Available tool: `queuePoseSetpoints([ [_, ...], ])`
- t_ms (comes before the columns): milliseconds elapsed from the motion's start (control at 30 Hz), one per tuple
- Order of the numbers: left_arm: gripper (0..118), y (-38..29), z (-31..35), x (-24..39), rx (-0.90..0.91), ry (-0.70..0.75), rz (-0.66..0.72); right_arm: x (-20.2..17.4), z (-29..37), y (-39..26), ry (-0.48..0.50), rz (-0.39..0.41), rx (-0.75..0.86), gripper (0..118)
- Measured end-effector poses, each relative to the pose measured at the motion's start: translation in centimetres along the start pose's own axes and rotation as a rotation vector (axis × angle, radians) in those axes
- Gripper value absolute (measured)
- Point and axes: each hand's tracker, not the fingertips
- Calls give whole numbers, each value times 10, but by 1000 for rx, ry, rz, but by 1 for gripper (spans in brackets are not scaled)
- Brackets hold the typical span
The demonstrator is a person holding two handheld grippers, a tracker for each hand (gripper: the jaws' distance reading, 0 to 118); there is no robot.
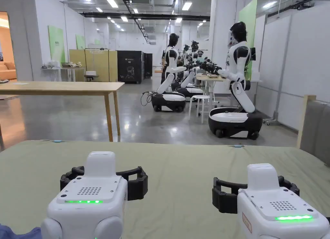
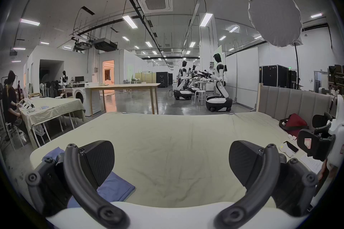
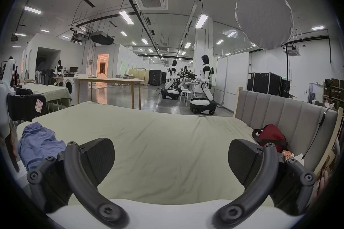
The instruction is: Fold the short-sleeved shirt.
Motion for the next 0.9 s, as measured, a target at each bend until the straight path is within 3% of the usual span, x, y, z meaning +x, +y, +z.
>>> queuePoseSetpoints([
  [600, 118, 3, 4, 0, 7, -6, 9, 2, 0, 0, -8, -14, 0, 118],
  [667, 118, 5, 5, -5, 4, -37, 84, 1, 0, 3, -8, -5, -1, 118],
  [733, 118, 4, 4, -20, -27, -95, 276, -5, 0, 9, -33, 106, 19, 118],
  [800, 118, -5, -5, -48, -88, -173, 595, -18, -2, 17, -58, 314, 43, 118],
  [867, 118, -27, -16, -75, -155, -244, 955, -41, -4, 19, -109, 667, 61, 118],
  [900, 118, -45, -22, -87, -198, -290, 1160, -56, -6, 14, -142, 914, 80, 118],
])
